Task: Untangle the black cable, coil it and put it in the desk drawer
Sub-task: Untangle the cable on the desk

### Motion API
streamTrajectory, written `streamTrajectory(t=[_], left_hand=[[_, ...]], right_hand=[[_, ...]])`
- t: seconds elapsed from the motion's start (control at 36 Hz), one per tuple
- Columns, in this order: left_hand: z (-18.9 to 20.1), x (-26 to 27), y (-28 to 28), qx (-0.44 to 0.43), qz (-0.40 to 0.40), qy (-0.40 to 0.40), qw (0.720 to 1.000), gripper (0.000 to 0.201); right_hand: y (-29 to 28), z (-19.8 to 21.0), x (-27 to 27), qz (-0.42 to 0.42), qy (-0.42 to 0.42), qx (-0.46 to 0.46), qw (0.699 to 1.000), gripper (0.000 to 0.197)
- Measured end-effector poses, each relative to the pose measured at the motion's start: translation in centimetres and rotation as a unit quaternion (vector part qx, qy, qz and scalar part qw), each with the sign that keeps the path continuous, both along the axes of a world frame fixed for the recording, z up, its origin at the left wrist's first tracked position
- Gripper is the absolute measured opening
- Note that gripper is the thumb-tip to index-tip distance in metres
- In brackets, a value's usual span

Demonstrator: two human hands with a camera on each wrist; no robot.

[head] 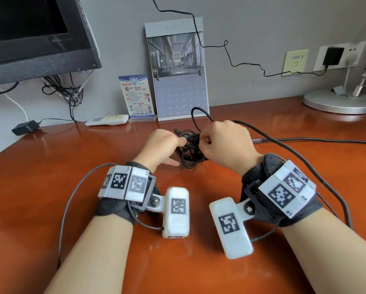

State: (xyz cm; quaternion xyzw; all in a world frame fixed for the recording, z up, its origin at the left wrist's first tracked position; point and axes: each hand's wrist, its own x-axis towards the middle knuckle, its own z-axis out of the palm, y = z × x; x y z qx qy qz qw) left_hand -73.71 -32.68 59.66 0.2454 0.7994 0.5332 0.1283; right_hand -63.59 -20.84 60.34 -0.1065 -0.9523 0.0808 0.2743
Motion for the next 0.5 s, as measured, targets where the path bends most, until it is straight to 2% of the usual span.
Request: streamTrajectory(t=[0.11,0.28,0.5], left_hand=[[-0.2,0.1,-0.6,0.071,-0.018,-0.075,0.994,0.024],[0.1,-0.2,-1.1,0.118,-0.019,-0.098,0.988,0.017],[0.4,-0.1,-1.3,0.096,-0.043,-0.119,0.987,0.012]], right_hand=[[0.6,-0.9,-0.2,-0.014,-0.012,-0.086,0.996,0.019],[1.1,-1.3,-0.5,0.038,-0.001,-0.22,0.975,0.009],[0.9,-1.9,-1.2,0.048,0.02,-0.22,0.974,0.01]])
